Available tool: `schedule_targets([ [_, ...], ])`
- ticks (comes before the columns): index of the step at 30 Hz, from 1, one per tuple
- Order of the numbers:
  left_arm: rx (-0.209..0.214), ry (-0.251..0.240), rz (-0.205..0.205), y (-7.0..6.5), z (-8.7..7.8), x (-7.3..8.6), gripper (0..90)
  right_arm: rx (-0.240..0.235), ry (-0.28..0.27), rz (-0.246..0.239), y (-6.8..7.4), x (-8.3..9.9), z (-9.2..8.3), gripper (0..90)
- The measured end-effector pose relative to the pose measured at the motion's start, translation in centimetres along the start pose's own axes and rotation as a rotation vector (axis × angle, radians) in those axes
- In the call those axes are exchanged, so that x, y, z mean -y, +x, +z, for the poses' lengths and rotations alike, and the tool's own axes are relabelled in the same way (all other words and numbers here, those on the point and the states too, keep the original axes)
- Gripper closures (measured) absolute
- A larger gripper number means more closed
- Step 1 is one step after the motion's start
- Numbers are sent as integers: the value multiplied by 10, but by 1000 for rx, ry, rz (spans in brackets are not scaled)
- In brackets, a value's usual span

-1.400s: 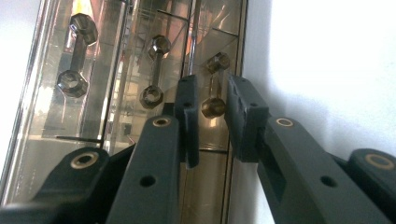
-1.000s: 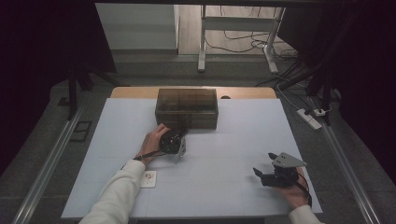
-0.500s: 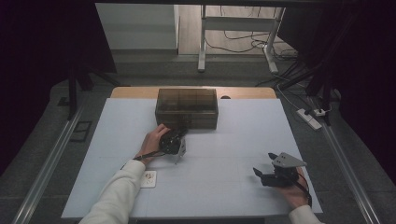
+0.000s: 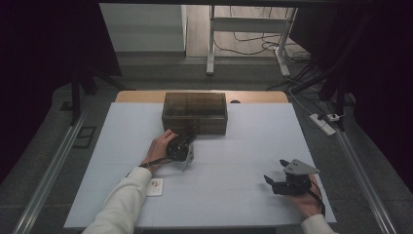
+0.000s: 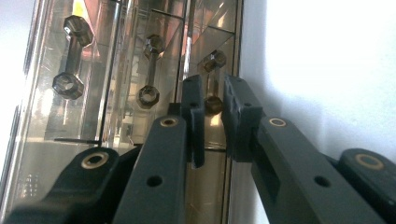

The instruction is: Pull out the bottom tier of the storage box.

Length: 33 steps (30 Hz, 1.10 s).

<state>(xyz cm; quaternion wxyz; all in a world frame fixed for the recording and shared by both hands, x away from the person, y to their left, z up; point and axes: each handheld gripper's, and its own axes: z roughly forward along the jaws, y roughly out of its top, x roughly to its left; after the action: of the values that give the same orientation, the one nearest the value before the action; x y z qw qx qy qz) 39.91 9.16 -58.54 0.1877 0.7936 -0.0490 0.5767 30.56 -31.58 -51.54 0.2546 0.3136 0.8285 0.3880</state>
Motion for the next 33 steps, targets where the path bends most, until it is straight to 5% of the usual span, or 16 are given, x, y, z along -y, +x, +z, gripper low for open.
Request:
schedule_targets([
  [33,-4,-4,32,-1,0,2,792,2,-1,4,0,0,0,153],
])
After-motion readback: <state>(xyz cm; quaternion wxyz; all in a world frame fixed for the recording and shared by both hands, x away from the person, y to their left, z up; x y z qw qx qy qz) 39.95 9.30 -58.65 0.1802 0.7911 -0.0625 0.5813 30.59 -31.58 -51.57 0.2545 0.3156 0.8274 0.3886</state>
